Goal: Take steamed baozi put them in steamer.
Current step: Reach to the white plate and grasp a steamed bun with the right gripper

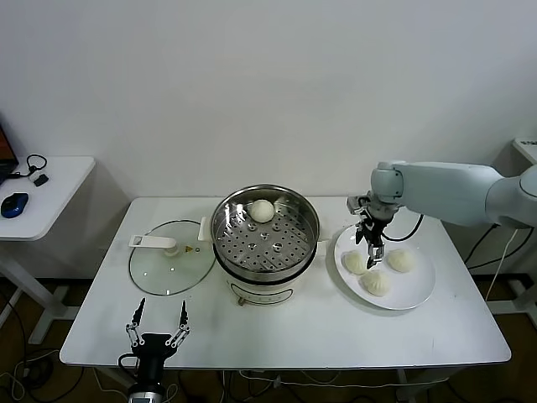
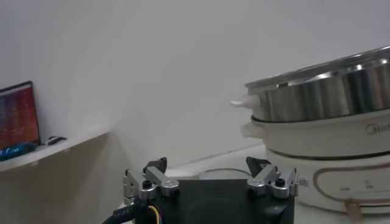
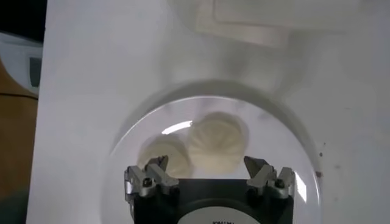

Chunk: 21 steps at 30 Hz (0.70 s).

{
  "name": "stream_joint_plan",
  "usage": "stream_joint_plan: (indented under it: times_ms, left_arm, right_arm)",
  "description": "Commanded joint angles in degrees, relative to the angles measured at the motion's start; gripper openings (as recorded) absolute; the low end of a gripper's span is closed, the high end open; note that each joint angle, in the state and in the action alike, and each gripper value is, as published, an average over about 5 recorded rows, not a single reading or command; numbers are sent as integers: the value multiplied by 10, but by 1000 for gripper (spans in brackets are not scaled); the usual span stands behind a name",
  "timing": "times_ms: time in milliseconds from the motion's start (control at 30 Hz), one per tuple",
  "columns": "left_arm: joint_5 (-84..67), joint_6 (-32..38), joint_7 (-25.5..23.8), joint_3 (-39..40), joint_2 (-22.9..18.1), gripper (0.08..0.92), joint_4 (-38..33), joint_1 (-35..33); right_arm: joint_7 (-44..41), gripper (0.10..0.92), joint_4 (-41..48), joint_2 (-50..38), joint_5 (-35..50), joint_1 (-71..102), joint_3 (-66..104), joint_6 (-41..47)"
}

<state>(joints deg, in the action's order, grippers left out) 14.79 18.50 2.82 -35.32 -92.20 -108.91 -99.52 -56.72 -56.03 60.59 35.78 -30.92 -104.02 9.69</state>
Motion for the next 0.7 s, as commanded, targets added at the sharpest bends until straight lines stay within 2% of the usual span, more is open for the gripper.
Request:
stream_joint_plan:
  times_ms: [33, 700]
  left_arm:
    - [0, 0, 0, -1, -28, 823, -1, -1]
    - [2, 1, 0, 2, -28, 823, -5, -3]
  right_arm:
    - [12, 823, 35, 5, -19, 45, 32, 0]
    - [26, 823, 43, 3, -25, 61, 47, 4]
